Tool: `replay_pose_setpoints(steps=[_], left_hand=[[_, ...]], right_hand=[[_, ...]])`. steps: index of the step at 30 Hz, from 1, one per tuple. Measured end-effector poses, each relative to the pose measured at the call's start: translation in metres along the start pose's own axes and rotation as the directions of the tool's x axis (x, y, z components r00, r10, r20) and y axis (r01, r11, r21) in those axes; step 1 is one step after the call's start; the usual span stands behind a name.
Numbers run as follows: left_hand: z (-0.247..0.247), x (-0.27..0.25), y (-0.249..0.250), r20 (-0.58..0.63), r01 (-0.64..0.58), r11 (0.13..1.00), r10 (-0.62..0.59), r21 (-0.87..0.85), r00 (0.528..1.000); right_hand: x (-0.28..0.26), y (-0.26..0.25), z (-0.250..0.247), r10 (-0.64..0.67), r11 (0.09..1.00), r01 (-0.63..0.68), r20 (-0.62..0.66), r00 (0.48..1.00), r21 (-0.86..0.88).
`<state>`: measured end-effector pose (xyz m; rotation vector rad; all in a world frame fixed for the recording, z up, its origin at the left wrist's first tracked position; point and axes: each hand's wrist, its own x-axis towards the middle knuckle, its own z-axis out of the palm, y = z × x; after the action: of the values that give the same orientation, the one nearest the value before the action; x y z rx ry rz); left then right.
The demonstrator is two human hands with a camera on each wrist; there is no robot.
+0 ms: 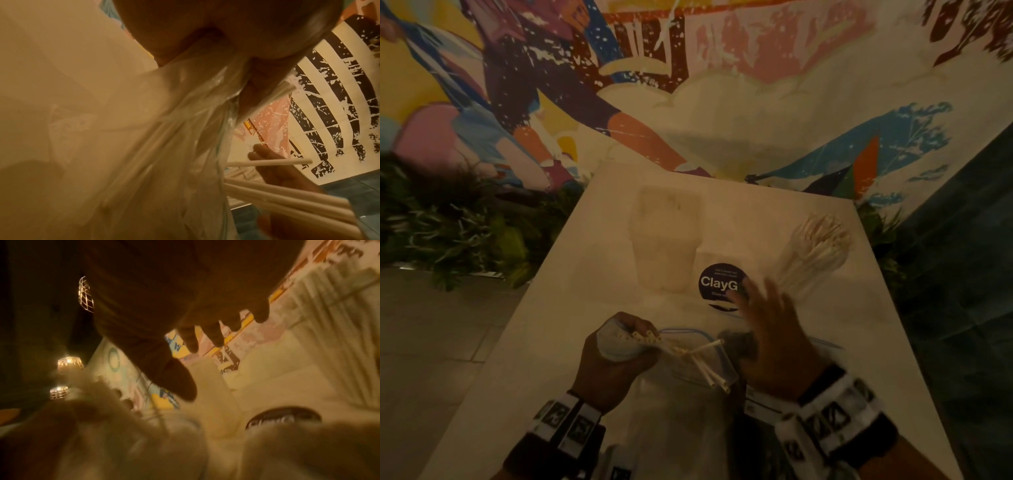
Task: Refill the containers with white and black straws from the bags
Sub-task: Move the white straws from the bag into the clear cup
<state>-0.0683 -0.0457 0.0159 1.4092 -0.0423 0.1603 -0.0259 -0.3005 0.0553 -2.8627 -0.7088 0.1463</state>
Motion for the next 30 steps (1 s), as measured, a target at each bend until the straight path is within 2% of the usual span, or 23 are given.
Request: replay_pose_setpoints(steps=[2, 4, 5, 7, 9, 11, 14, 17, 21, 25, 30], left_hand=[[-0.001, 0.0, -0.002, 0.012, -0.001, 1.0, 0.001, 0.007, 1.0], [-0.003, 0.0, -0.006, 0.023, -0.001, 1.0, 0.0, 0.01, 1.0], [-0.003, -0.001, -0.007, 0.031, -0.005, 1.0, 0.005, 0.018, 1.0], [-0.003, -0.002, -0.008, 0.045, -0.012, 0.999, 0.011, 0.041, 0.999], [-0.005, -0.004, -0.008, 0.044, -0.006, 0.999, 0.004, 0.051, 0.999], [-0.007, -0.005, -0.008, 0.03, -0.015, 0.996, 0.012, 0.085, 0.999], [-0.016, -0.011, -0.006, -0.002, -0.031, 0.991, 0.032, 0.132, 0.999], [-0.016, -0.009, -0.009, -0.006, -0.015, 0.988, 0.016, 0.152, 1.0], [-0.011, -0.008, -0.012, 0.022, -0.012, 0.999, 0.011, 0.043, 1.0], [-0.009, -0.007, -0.012, 0.018, -0.01, 0.997, 0.009, 0.074, 1.0], [-0.003, -0.006, -0.007, 0.028, -0.039, 0.997, 0.038, 0.072, 0.999]], right_hand=[[-0.014, -0.021, 0.012, -0.021, 1.0, 0.018, 0.182, 0.983, 0.02], [-0.018, -0.041, 0.019, -0.042, 0.996, 0.023, 0.223, 0.974, 0.087], [-0.017, -0.049, 0.024, -0.063, 0.99, 0.039, 0.181, 0.981, 0.135], [-0.01, -0.063, 0.032, -0.079, 0.964, 0.073, 0.015, 0.997, 0.254], [-0.001, -0.072, 0.039, -0.053, 0.927, 0.114, -0.175, 0.983, 0.358], [0.008, -0.083, 0.039, -0.046, 0.896, 0.157, -0.264, 0.963, 0.416], [0.015, -0.097, 0.039, -0.13, 0.847, 0.244, -0.261, 0.957, 0.471], [0.015, -0.094, 0.044, -0.135, 0.821, 0.266, -0.28, 0.95, 0.506], [0.014, -0.087, 0.048, -0.041, 0.793, 0.238, -0.341, 0.939, 0.561], [0.012, -0.09, 0.048, -0.051, 0.803, 0.244, -0.345, 0.937, 0.544], [0.009, -0.093, 0.045, 0.084, 0.748, 0.156, -0.326, 0.942, 0.645]])
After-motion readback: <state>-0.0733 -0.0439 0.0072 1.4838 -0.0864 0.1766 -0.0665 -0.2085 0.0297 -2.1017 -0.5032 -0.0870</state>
